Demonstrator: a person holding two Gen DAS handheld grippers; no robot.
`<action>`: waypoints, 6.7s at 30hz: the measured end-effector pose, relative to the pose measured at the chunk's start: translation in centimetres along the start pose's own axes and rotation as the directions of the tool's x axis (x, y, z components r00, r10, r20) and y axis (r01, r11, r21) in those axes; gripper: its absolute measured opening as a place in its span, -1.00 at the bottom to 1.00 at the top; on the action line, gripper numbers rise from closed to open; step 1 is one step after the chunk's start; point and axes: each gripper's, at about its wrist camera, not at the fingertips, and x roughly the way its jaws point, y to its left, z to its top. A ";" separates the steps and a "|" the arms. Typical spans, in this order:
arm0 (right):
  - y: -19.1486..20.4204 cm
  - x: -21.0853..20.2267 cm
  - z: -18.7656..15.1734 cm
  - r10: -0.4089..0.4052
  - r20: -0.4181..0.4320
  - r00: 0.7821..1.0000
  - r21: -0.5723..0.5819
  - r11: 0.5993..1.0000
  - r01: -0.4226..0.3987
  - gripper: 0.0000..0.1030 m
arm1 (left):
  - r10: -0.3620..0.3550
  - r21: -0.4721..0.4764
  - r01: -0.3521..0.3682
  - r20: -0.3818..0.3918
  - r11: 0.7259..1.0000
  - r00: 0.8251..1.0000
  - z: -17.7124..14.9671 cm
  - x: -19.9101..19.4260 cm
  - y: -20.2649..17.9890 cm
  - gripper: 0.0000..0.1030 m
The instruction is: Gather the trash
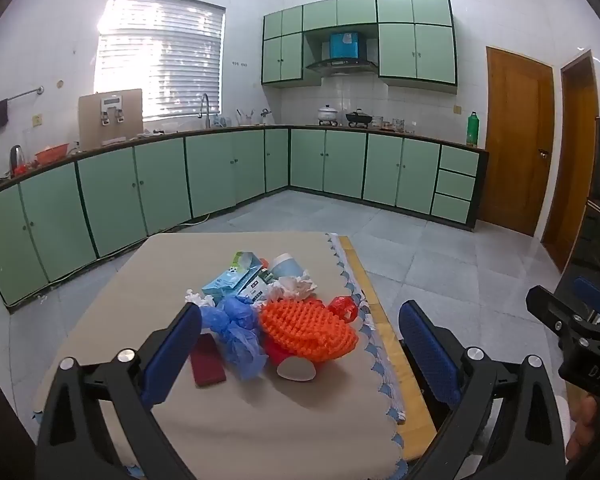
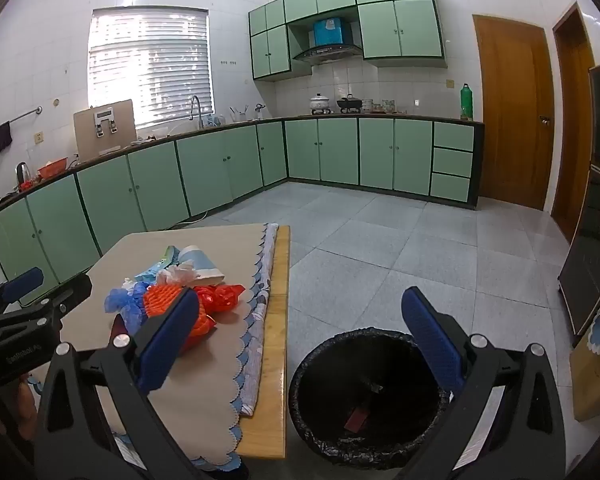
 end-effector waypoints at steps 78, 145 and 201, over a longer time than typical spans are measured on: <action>0.0 0.2 0.1 0.003 -0.007 1.000 0.007 1.000 -0.003 0.91 | 0.012 -0.001 -0.012 0.009 1.000 1.000 0.9 -1.0 0.4 0.88; 13.1 15.5 -4.3 0.393 -0.284 0.875 -0.127 0.889 -0.440 -0.64 | 0.221 -0.052 -0.237 -0.212 0.970 0.952 -5.7 10.6 13.2 0.77; 4.3 7.5 0.1 0.322 -0.014 0.947 -0.079 0.943 -0.322 -0.78 | 0.009 -0.042 -0.009 0.014 0.999 1.000 2.6 5.6 5.9 -0.99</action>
